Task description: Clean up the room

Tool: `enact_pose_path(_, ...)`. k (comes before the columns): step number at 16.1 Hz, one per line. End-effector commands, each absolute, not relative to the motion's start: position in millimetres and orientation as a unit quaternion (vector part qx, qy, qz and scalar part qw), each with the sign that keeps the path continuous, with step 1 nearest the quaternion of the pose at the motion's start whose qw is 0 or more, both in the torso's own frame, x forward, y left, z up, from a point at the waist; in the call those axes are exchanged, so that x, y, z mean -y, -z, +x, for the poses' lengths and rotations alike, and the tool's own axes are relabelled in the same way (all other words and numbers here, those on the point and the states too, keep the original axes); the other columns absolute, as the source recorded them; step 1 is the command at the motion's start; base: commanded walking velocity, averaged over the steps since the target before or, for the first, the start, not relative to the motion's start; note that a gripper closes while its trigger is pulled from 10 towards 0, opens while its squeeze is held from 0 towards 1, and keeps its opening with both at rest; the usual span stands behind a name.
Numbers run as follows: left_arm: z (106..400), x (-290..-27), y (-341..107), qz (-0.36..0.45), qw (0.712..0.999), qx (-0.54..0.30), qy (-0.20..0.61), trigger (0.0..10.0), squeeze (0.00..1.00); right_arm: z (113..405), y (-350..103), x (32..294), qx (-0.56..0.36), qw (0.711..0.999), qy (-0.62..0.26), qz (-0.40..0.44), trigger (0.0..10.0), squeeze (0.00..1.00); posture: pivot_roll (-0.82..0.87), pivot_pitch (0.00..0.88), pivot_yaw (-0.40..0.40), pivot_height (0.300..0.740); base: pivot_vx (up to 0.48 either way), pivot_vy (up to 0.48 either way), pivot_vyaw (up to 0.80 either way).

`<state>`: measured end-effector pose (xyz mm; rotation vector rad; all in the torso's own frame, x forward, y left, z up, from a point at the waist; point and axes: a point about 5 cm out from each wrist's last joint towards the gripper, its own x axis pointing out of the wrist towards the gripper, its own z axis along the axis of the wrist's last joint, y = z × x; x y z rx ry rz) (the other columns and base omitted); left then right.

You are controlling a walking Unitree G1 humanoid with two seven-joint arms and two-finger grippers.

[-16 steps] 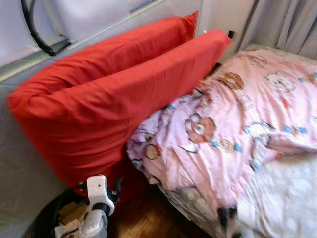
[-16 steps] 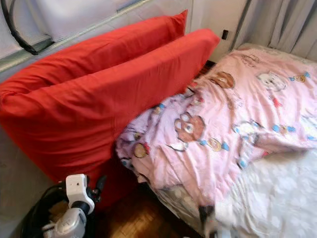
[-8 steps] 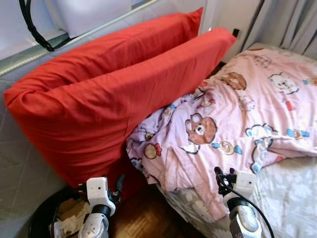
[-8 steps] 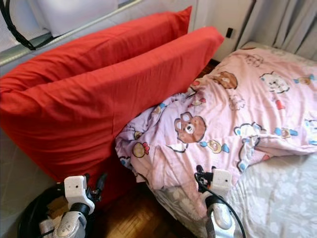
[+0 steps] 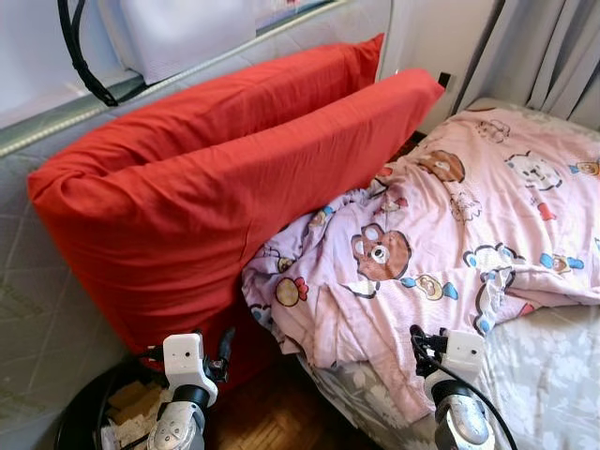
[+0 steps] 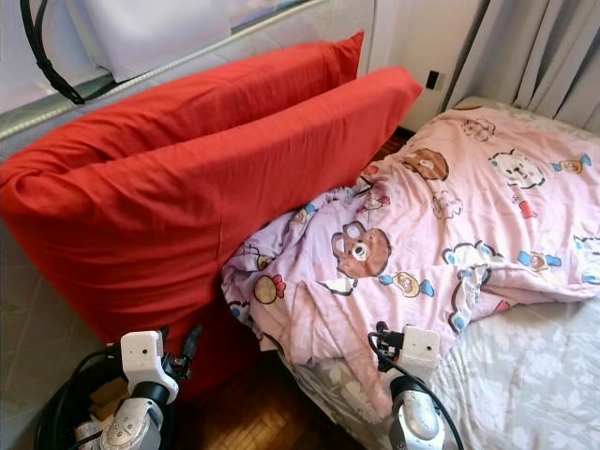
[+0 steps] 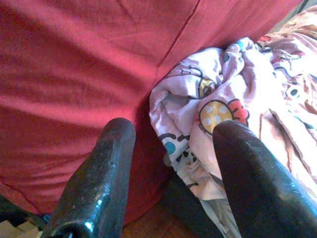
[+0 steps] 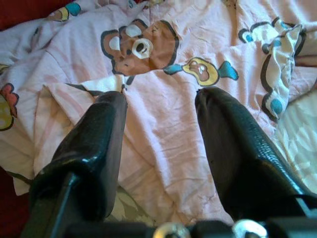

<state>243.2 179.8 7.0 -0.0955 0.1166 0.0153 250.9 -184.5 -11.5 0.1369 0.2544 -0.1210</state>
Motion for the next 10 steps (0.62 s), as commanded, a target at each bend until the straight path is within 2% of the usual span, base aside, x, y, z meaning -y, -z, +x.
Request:
enact_pose_path(1, 241.1, -178.8, -7.0, -0.050, 0.997, -0.065, -0.006, 10.0, 0.00, 248.0, 10.6, 188.0, -0.117, 0.989, 0.066, 0.067, 10.0, 0.00, -0.04, 0.072, 0.017, 0.688, 0.000, 0.000, 0.00)
enact_pose_path(7, 247.7, -184.9, -12.5, -0.046, 0.997, -0.058, -0.011, 10.0, 0.00, 258.1, 6.5, 184.5, -0.125, 0.988, 0.066, 0.066, 10.0, 0.00, -0.03, 0.143, 0.011, 0.688, 0.000, 0.000, 0.00)
enact_pose_path(10, 249.1, -189.5, -15.5, -0.042, 0.997, -0.057, -0.014, 10.0, 0.00, 260.3, 2.5, 181.6, -0.111, 0.988, 0.075, 0.072, 10.0, 0.00, -0.02, 0.164, 0.009, 0.663, 0.000, 0.000, 0.00)
